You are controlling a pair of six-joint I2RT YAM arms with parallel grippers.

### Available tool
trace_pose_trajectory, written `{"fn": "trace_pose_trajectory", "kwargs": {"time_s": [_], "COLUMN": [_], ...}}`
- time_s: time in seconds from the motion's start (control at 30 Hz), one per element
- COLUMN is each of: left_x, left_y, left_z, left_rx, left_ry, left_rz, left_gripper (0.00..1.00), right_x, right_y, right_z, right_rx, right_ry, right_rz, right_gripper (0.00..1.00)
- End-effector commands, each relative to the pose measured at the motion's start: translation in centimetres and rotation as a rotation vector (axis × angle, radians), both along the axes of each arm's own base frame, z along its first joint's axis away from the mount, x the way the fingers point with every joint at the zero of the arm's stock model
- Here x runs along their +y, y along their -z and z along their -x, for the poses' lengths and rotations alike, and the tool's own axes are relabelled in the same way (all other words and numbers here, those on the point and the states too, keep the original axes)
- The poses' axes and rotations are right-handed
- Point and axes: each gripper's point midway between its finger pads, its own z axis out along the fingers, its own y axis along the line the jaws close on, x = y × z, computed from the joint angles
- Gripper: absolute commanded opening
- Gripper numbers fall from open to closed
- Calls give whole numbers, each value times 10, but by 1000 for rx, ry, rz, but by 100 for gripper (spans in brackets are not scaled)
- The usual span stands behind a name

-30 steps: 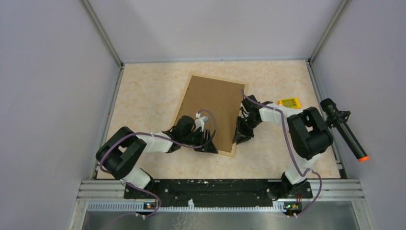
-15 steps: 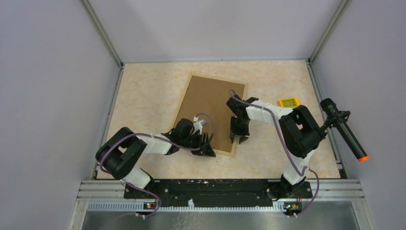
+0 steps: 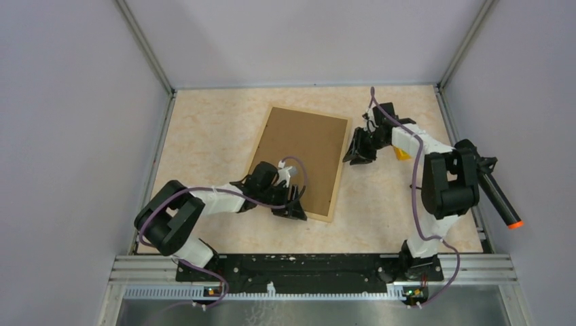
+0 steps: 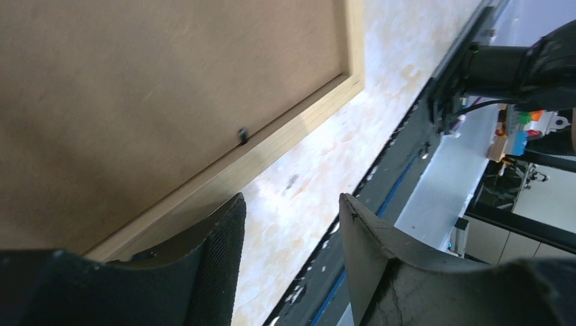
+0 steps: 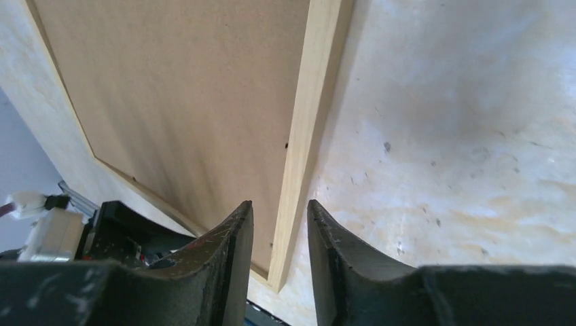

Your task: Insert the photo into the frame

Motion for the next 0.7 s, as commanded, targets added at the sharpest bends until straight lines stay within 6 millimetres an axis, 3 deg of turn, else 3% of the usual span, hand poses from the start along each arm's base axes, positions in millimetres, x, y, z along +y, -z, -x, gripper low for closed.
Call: {"fn": "trace_pose_trajectory", "kwargs": {"time_s": [0.0,0.13,0.37,0.47,0.67], "left_x": [-22,-40,-49,-42,-26], "left_y": [-53,-76,-36,-21,9], "left_z": [-22,-59,-114,-124,-117], "left_rx": [-108,-173,-48,-52,-26], "left_ry": [81,59,-12,-56,-96], "left_rz": [95,112,18,-33,-114], "left_gripper": [60,54,41,40,40], "right_x": [17,18,13,8,0], "right_y": [9,33,57,65,79], "right_z": [-15,-20,-21,-16,-13], "right_rx": [-27,14,59,85,124], "right_ry": [-106,-114,-102,-99,-78], "right_rz": [-62,-62,-26,18,78], "right_gripper": [32,30,26,26,25]}}
